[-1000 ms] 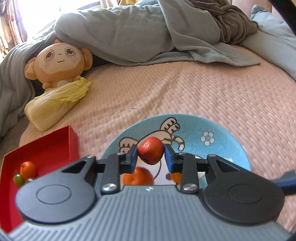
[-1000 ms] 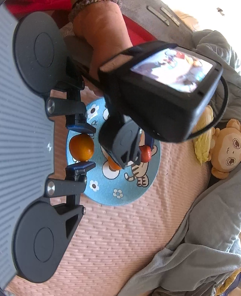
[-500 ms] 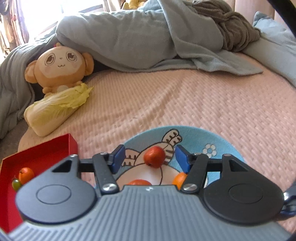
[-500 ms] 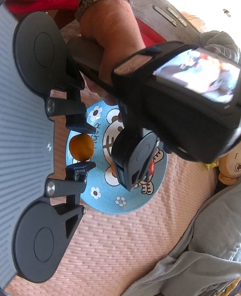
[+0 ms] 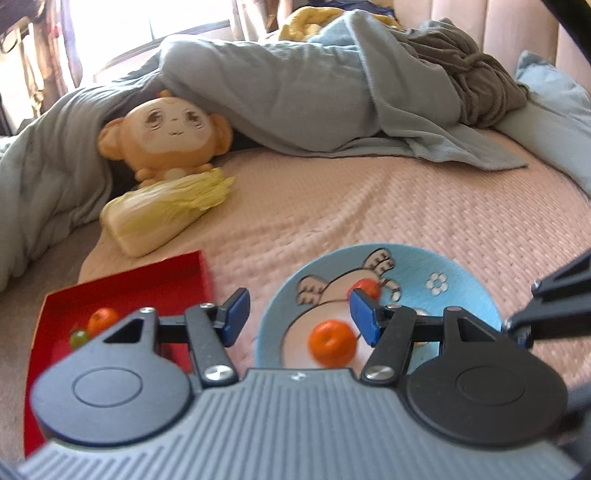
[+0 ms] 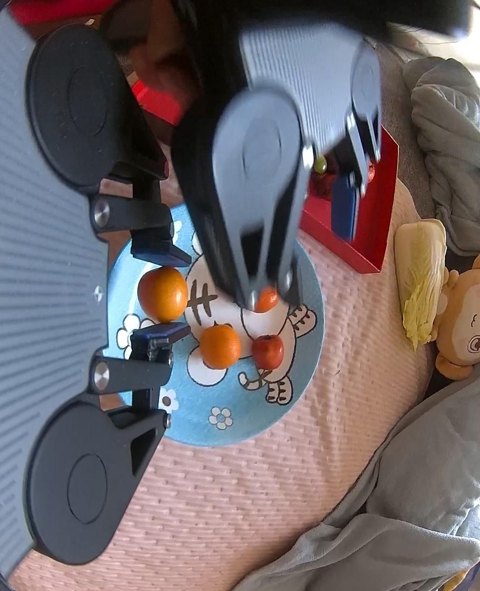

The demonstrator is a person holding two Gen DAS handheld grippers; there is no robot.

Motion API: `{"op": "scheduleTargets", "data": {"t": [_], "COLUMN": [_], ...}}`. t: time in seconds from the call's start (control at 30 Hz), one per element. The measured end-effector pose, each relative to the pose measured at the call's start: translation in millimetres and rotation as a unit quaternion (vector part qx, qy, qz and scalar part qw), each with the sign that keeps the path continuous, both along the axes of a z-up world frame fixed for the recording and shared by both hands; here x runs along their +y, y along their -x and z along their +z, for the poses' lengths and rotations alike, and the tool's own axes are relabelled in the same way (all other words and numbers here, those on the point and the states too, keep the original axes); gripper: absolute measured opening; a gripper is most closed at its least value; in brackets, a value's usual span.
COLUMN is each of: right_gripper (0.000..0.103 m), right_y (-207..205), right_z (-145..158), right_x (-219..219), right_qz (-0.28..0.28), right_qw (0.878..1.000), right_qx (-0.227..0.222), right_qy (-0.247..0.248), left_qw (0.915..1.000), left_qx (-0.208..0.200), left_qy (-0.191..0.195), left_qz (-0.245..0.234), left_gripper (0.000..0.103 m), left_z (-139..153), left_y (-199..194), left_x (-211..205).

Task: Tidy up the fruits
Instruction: 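Lower both held fruits onto the plate and open both grippers, then move both open grippers back over the red tray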

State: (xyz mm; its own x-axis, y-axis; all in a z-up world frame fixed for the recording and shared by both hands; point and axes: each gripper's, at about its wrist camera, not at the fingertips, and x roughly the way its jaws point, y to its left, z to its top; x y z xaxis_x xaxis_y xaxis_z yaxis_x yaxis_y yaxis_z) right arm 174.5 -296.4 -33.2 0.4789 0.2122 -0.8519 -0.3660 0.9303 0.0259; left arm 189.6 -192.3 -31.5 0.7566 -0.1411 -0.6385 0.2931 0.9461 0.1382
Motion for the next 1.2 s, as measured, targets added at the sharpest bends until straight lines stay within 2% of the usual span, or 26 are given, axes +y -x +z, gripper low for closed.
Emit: {"op": "scheduleTargets", "data": {"t": [0.4,0.47,0.53,0.63,0.93,1.2], "right_gripper": [0.040,0.045,0.055,0.055,0.055,0.055], "right_y": [-15,-17,-17,-17,-12,-9], "right_z": [2,6,12,19,35,43], "right_x": [-1,-3,-6,-6,16,52], "right_qz": [-0.049,-0.060,-0.071,-0.075,-0.048,0.012], "right_qw": [0.999,0.998,0.997,0.997,0.997,0.997], "right_qx": [0.000,-0.009,-0.020,-0.032,-0.057,-0.075], "right_qy": [0.009,0.009,0.003,-0.006,-0.017,-0.021], "left_qw": [0.9998,0.9998,0.9997,0.9994,0.9985,0.9976], "left_qx": [-0.007,-0.009,-0.010,-0.008,-0.007,-0.019], "left_qy": [0.002,0.000,0.004,0.010,0.012,-0.002], "left_qz": [0.018,0.020,0.024,0.032,0.053,0.066], "left_gripper": [0.063,0.062,0.062,0.062,0.062,0.062], "left_z": [8,10,11,12,11,11], "left_y": [34,37,41,46,58,70], "left_x": [35,38,42,50,71,99]}}
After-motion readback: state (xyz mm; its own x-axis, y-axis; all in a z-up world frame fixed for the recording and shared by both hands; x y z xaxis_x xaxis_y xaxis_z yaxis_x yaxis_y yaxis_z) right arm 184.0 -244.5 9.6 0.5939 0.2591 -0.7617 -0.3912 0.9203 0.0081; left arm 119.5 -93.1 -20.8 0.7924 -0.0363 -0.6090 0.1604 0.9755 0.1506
